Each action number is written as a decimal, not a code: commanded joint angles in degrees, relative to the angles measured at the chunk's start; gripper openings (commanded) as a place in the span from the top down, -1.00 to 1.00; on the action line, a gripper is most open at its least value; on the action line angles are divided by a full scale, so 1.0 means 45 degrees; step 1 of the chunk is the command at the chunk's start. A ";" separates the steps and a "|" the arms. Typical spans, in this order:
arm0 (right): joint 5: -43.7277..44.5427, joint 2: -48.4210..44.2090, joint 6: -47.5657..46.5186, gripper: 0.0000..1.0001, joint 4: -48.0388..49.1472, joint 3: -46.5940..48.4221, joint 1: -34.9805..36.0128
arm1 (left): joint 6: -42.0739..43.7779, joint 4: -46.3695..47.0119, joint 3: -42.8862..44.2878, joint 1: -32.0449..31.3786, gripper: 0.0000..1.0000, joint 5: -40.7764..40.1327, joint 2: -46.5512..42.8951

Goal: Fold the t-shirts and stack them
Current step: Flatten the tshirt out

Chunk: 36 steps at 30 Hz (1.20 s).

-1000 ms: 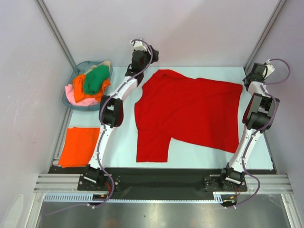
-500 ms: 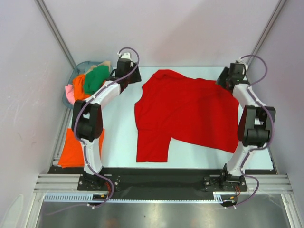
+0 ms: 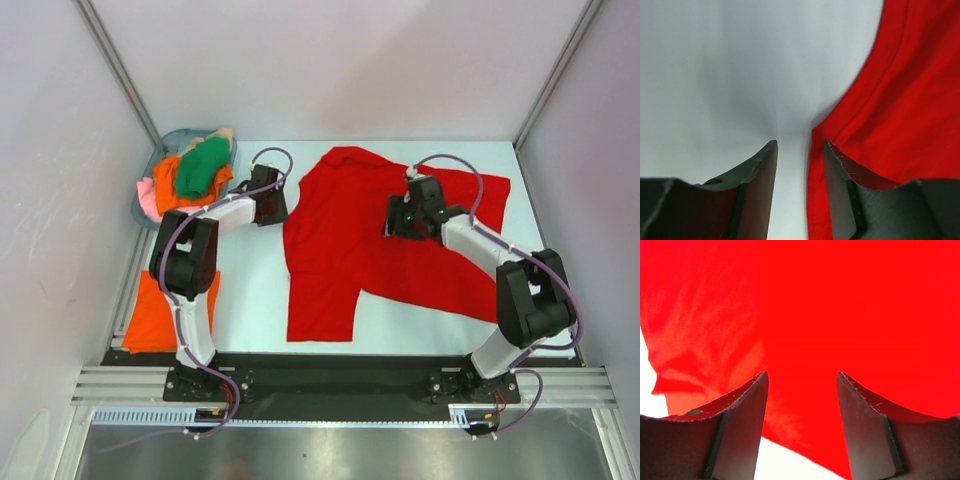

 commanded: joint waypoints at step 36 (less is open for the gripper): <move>0.0183 0.3182 0.2199 0.38 0.1169 0.0633 0.9955 | -0.2107 0.1366 -0.3315 0.1988 0.99 -0.0615 -0.2264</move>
